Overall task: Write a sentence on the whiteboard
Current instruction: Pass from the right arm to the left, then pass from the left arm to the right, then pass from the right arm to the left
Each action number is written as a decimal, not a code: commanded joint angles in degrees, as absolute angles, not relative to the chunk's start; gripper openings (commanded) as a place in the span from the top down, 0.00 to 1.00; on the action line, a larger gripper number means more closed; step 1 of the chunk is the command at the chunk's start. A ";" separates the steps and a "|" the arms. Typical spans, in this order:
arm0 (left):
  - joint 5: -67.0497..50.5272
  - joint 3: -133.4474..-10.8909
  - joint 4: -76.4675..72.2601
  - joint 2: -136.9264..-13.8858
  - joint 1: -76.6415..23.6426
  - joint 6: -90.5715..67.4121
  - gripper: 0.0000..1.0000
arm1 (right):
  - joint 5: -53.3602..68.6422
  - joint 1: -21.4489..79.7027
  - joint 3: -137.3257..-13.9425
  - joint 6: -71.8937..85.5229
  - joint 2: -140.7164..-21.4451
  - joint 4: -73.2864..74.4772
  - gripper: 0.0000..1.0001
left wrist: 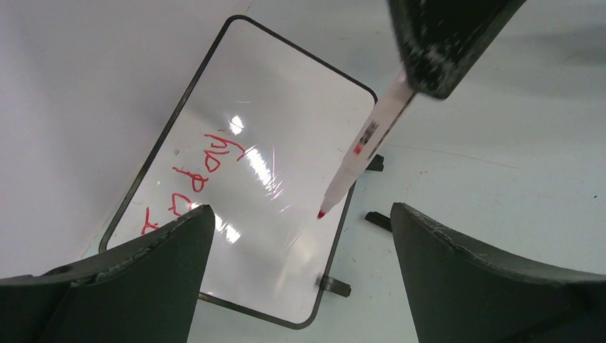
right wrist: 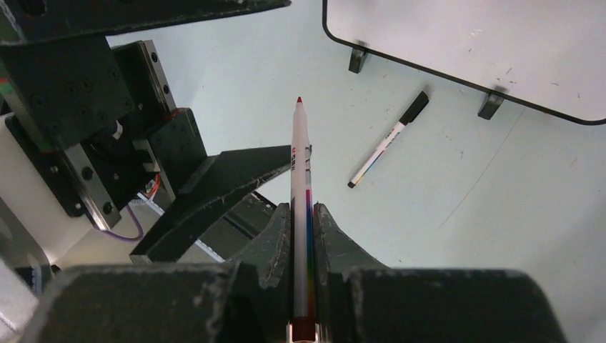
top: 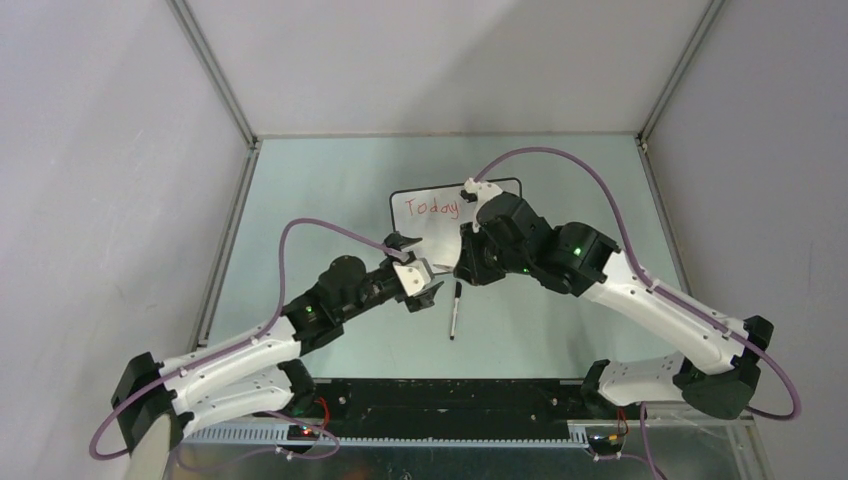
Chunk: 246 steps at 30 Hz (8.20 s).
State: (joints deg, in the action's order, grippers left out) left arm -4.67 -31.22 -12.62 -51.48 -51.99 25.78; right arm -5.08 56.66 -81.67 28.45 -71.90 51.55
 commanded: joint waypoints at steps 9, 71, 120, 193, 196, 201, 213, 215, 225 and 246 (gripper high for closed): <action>-7.39 -35.36 -15.72 -55.36 -54.52 26.45 0.04 | -5.62 57.52 -85.02 28.32 -74.49 46.81 1.00; -8.08 -40.00 -26.40 -65.21 -55.66 1.43 1.00 | -17.72 57.57 -61.65 28.93 -56.49 18.09 0.52; -11.96 -40.21 -22.09 -64.51 -56.68 8.43 1.00 | -16.77 58.37 -55.78 26.36 -54.06 15.89 0.74; -29.46 -27.85 -54.56 -67.44 -2.88 -36.60 0.01 | -37.46 54.58 -37.98 15.82 -59.78 -20.01 1.00; -30.81 -25.64 -64.03 -72.46 -0.45 -40.90 0.01 | -35.84 54.71 -36.90 13.02 -60.09 -24.13 1.00; -34.70 -26.07 -68.89 -82.38 1.57 -42.65 0.01 | -34.45 55.01 -35.96 11.99 -61.83 -27.26 1.00; -28.70 -21.61 -67.66 -80.28 1.50 -36.50 0.01 | -36.19 57.17 -32.62 10.09 -60.40 -32.31 1.00; -30.14 -21.35 -68.94 -80.46 1.50 -38.69 0.01 | -36.18 57.15 -31.74 10.16 -59.53 -33.08 1.00; -41.30 -24.02 -80.65 -89.98 2.81 -48.93 0.01 | -35.39 56.98 -30.59 10.26 -58.43 -33.63 1.00; -6.05 -19.31 -36.09 -60.04 -7.15 -23.89 0.01 | -34.44 56.84 -28.67 10.80 -56.30 -34.82 1.00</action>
State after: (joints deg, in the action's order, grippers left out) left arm -8.32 -16.84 -38.37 -60.05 -6.96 -25.91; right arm -34.24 56.88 -28.86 10.70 -57.54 -31.88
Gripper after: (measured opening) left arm 0.994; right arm 0.149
